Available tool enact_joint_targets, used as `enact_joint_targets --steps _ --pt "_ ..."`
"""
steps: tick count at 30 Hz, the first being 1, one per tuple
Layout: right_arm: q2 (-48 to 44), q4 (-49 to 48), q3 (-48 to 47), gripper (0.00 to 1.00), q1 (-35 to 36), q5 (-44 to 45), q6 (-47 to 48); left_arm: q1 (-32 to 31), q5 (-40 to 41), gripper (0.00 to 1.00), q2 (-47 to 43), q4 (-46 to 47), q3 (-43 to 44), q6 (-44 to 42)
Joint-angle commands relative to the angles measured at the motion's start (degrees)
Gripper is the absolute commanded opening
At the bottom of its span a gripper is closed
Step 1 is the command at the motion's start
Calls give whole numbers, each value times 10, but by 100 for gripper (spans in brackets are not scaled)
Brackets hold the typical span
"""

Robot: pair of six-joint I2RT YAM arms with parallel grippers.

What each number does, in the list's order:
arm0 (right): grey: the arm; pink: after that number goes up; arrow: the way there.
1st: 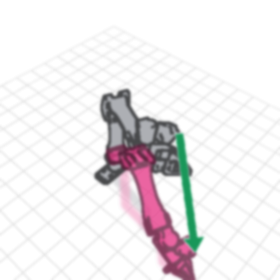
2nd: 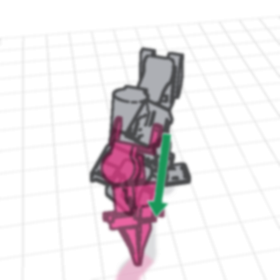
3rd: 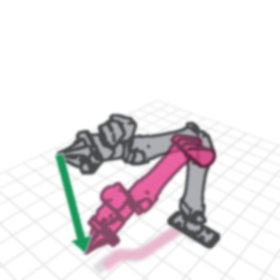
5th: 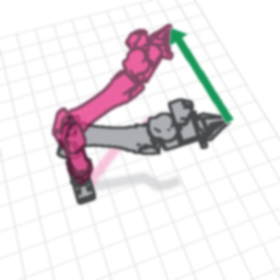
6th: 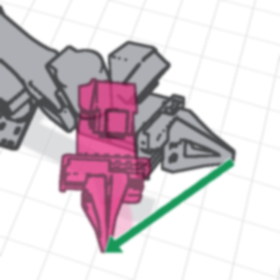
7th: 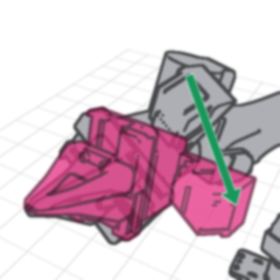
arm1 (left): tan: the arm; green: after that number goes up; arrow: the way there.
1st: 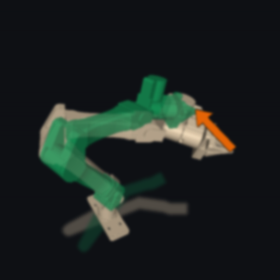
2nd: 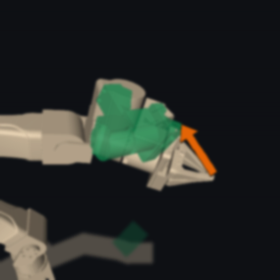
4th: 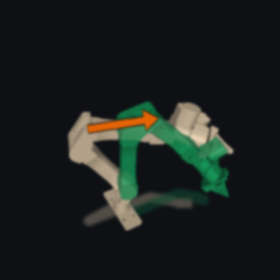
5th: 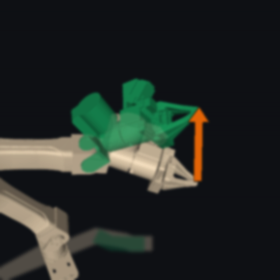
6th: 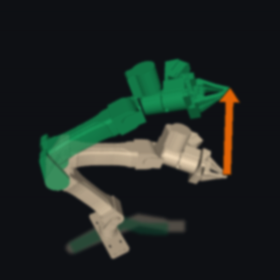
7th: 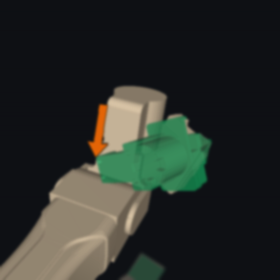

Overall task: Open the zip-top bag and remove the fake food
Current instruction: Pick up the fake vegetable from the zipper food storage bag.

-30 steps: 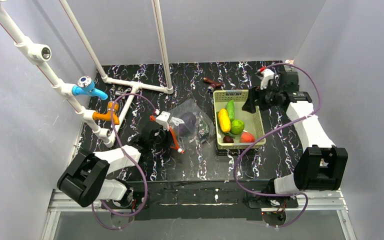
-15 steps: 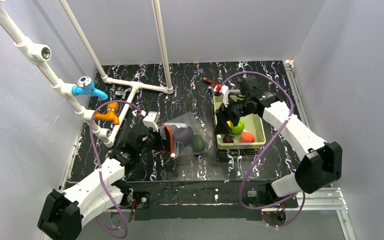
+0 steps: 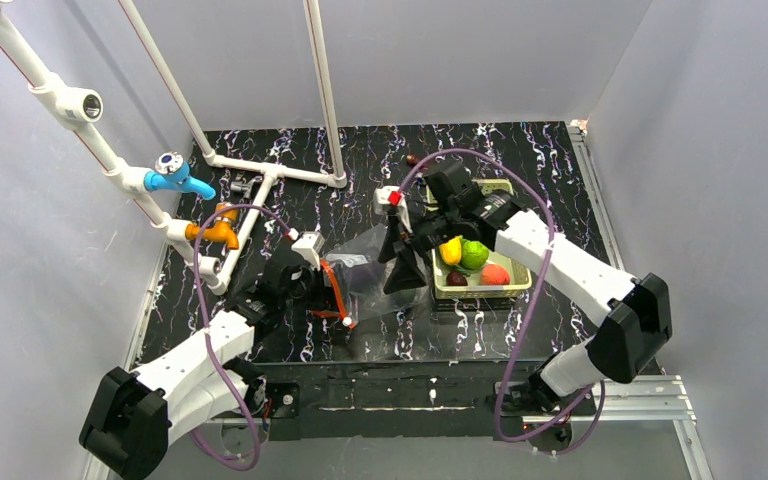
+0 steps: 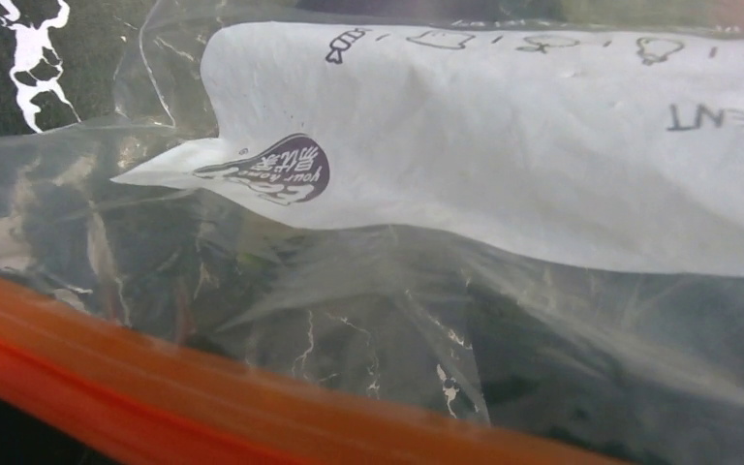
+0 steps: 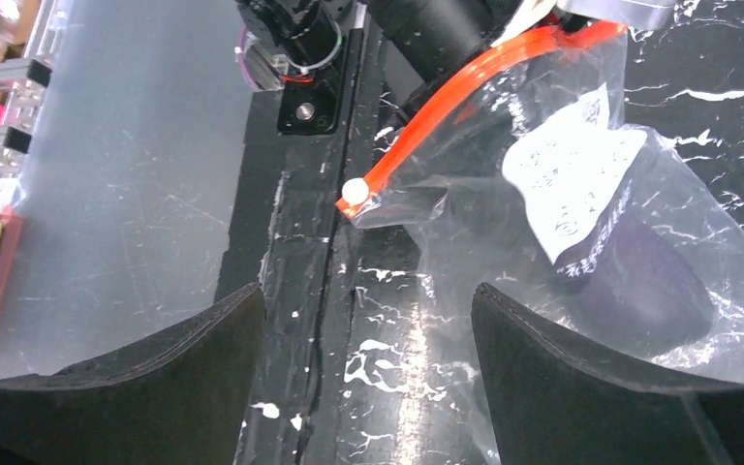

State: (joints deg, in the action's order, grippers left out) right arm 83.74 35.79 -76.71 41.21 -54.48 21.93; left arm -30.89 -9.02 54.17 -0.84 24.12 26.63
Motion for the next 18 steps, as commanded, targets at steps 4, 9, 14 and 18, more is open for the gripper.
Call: enact_joint_targets --steps 4,9,14,18 --pt "91 -108 -32 84 21 147 123 2 -41 65 -11 24 -9 -11" --pt "111 -135 -23 84 51 198 123 2 -63 62 -20 37 -10 -5" --pt "124 -142 -24 84 54 204 123 2 -72 63 -6 38 0 0" --pt "130 -133 -28 84 51 224 123 2 -57 73 -6 2 15 0"
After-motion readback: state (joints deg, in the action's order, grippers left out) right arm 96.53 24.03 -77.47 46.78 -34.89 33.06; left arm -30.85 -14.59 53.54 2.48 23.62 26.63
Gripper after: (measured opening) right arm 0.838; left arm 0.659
